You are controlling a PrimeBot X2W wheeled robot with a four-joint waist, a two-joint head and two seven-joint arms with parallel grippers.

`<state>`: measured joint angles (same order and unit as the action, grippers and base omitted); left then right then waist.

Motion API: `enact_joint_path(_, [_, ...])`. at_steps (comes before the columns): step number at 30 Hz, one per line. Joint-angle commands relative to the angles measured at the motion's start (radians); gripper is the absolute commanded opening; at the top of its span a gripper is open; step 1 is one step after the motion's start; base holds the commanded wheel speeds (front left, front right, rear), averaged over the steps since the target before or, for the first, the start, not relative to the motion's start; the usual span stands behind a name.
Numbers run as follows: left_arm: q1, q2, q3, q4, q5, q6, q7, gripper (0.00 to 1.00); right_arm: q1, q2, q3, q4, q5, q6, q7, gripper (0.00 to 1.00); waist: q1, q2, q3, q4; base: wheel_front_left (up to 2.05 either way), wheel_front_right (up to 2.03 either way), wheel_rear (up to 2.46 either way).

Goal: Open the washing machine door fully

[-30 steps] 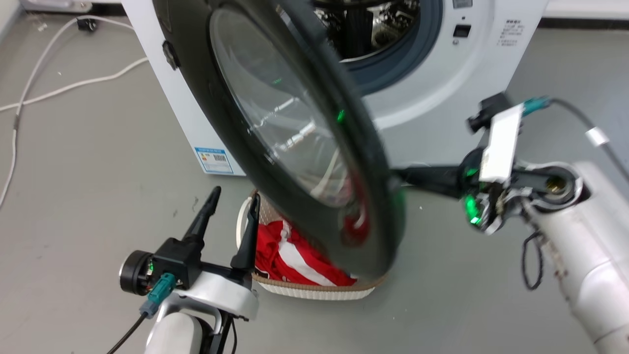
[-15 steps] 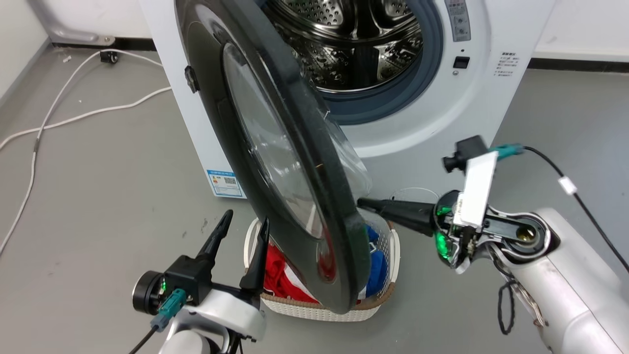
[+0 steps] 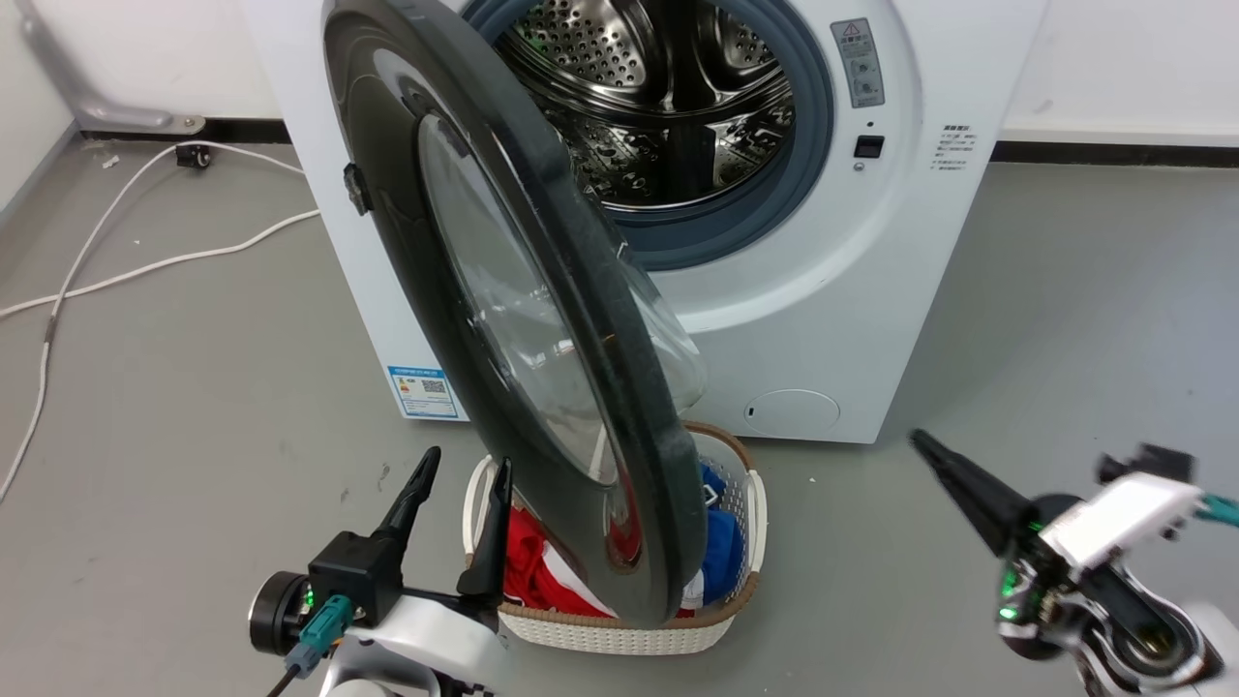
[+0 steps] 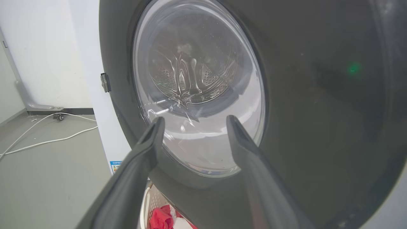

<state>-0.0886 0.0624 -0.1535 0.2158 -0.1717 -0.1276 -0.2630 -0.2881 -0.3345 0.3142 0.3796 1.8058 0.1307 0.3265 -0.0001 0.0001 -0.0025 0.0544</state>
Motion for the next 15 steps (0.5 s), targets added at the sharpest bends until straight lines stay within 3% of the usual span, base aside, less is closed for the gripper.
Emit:
enact_joint_path(1, [0.009, 0.005, 0.004, -0.003, -0.002, 0.004, -0.002, 1.0, 0.028, -0.014, -0.012, -0.012, -0.019, 0.0, -0.029, 0.0, 0.0001, -0.0001, -0.003, -0.005, 0.0, 0.0, 0.0])
enact_joint_path(2, [0.012, 0.006, 0.009, -0.003, -0.001, 0.004, -0.002, 1.0, 0.057, -0.022, -0.022, -0.027, -0.042, 0.0, -0.067, 0.0, 0.0001, -0.0001, -0.004, -0.009, 0.0, 0.0, 0.0])
enact_joint_path(3, [0.016, 0.006, 0.013, -0.003, 0.0, 0.003, -0.002, 1.0, 0.084, -0.033, -0.026, -0.043, -0.075, 0.0, -0.107, 0.07, 0.0001, -0.0001, -0.006, -0.013, 0.0, 0.0, 0.0])
enact_joint_path(4, [0.021, 0.007, 0.016, -0.003, 0.001, 0.004, -0.002, 1.0, 0.109, -0.044, -0.029, -0.055, -0.109, 0.0, -0.147, 0.44, 0.0001, -0.0001, -0.008, -0.017, 0.0, 0.0, 0.0])
enact_joint_path(5, [0.025, 0.007, 0.02, -0.003, 0.002, 0.005, -0.002, 1.0, 0.131, -0.05, -0.031, -0.064, -0.136, 0.0, -0.182, 0.89, 0.0001, -0.0001, -0.01, -0.021, 0.0, 0.0, 0.0])
enact_joint_path(6, [0.027, 0.007, 0.022, -0.003, 0.002, 0.005, -0.002, 1.0, 0.151, -0.054, -0.036, -0.074, -0.161, 0.0, -0.22, 1.0, 0.0001, -0.0001, -0.012, -0.024, 0.0, 0.0, 0.0])
enact_joint_path(10, [0.037, 0.007, 0.032, -0.002, 0.002, 0.007, -0.002, 1.0, 0.211, -0.081, -0.028, -0.073, -0.317, 0.0, -0.377, 1.0, 0.0001, -0.0001, -0.025, -0.036, 0.0, 0.0, 0.0])
enact_joint_path(15, [0.043, 0.009, 0.043, 0.007, 0.002, 0.008, -0.002, 1.0, 0.2, -0.111, -0.04, 0.007, -0.614, 0.0, -0.552, 1.0, 0.0001, -0.0001, -0.034, -0.046, 0.0, 0.0, 0.0])
